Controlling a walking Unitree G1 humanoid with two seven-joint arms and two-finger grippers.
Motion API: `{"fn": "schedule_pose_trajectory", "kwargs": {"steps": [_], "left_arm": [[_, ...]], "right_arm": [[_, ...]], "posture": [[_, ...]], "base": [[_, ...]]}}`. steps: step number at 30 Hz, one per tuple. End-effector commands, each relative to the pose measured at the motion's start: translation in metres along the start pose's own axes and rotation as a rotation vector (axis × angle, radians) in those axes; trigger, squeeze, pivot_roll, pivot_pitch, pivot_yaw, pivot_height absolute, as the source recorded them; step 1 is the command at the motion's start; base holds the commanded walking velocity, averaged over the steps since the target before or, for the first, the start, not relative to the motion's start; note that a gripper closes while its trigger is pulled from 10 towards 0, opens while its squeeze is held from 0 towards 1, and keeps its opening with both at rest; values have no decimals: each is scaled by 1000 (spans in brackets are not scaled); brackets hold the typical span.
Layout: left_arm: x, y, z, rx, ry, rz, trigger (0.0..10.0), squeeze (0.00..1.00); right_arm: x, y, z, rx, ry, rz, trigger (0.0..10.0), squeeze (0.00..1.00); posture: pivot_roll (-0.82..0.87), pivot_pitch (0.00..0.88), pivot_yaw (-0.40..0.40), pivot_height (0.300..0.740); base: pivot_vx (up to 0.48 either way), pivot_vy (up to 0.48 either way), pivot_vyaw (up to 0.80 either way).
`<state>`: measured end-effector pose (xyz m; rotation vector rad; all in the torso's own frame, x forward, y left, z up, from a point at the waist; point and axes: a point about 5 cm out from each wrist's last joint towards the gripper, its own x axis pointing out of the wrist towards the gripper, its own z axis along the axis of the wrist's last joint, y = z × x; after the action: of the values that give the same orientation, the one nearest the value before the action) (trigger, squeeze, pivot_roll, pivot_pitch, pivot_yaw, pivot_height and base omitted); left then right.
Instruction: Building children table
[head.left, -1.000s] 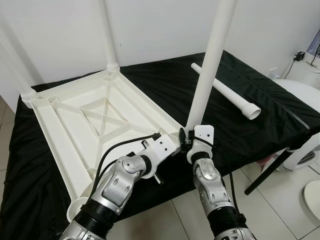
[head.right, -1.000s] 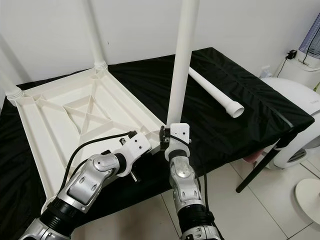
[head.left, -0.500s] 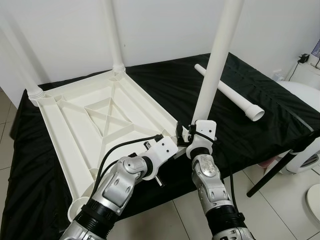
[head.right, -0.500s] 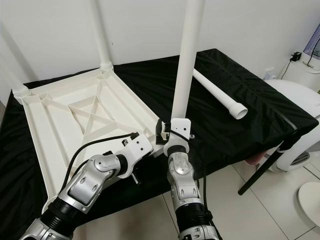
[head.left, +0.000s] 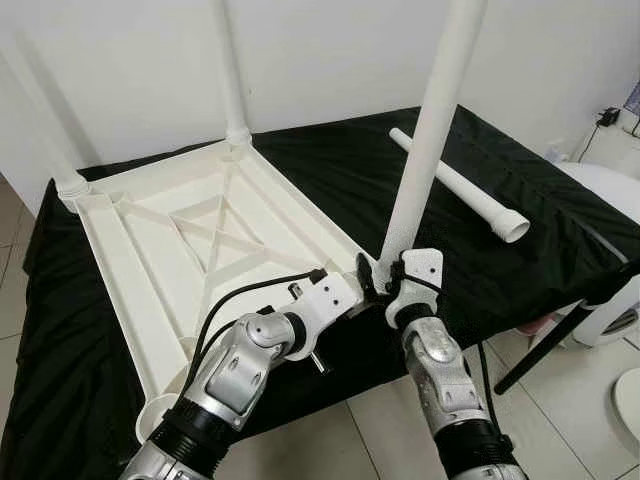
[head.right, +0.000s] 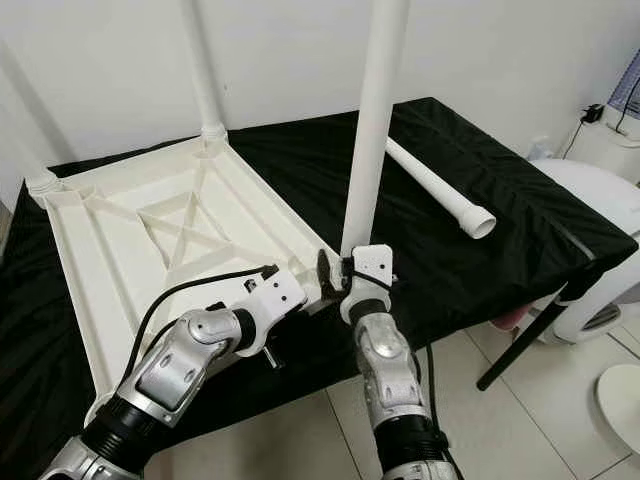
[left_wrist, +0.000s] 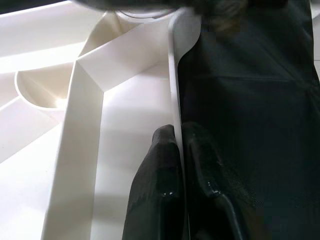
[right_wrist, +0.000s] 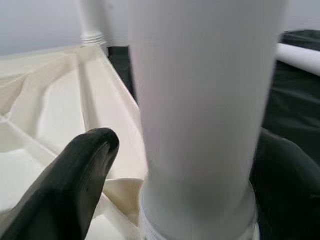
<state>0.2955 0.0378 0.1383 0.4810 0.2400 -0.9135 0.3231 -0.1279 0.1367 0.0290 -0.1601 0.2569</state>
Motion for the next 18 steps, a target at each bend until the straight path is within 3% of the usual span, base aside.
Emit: {"fn": "schedule_pose_trajectory", "kwargs": {"steps": [1,7,10,13,18], "left_arm": [[3,-5,7,24,-28,-18,10000,0],[2,-5,6,21,-27,-19,10000,0],[2,-5,6,21,-27,-19,10000,0],[1,-5,6,20,-24,-19,10000,0],[1,-5,6,21,-23,-20,10000,0]], "right_arm": [[-1,1,-4,25,9,54,10000,0],[-3,-15,-6,3,42,207,10000,0],[-3,-15,-6,3,42,207,10000,0],[0,-32,-1,-34,66,341,10000,0],[4,-44,2,-75,99,415,10000,0]], "posture": [[-126,49,48,740],[-121,54,49,740],[-121,54,49,740],[-116,56,56,740],[-114,58,57,740]], "base": [[0,0,0],[0,0,0],[0,0,0],[0,0,0],[0,0,0]]}}
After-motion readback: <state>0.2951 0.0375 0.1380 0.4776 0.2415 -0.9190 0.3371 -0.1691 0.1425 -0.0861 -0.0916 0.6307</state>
